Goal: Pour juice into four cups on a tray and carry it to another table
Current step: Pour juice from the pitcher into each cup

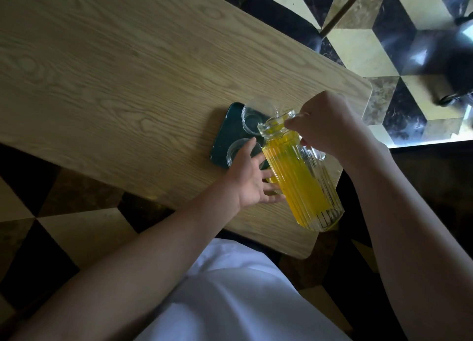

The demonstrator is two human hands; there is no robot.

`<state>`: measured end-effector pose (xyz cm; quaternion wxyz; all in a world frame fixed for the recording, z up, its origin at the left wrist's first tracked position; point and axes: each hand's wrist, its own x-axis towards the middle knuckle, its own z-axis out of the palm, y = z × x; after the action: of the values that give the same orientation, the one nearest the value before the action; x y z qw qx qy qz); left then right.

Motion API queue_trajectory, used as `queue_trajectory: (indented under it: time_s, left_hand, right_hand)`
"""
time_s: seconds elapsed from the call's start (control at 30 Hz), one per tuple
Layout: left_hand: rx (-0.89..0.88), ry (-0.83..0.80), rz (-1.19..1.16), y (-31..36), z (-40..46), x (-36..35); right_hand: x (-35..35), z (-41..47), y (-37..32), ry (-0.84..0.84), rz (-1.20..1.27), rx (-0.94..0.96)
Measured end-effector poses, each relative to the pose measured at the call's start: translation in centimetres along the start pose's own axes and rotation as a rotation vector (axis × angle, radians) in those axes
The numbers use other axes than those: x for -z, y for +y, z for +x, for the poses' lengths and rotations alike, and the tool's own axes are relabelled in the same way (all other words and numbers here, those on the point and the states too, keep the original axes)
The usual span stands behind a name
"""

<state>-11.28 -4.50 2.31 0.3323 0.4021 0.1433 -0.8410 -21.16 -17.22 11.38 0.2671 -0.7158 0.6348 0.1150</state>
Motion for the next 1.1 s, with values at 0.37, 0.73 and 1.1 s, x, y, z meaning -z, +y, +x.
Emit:
queue_trajectory:
  time_s: [0.37,0.73,1.1]
  left_hand:
    - [-0.013,0.056,0.011,0.3,0.2,0.5]
    - [-0.015,0.061,0.039,0.2,0.2,0.6]
    - [-0.008,0.029,0.027,0.2,0.4,0.7]
  right_hand:
    - [-1.1,3.5,-1.0,-0.167,-0.143,-0.093]
    - [-0.9,3.9,-1.4,-0.187,-0.215,-0.068]
    - [-0.5,3.4,-1.7,-0.159,-0.172,-0.073]
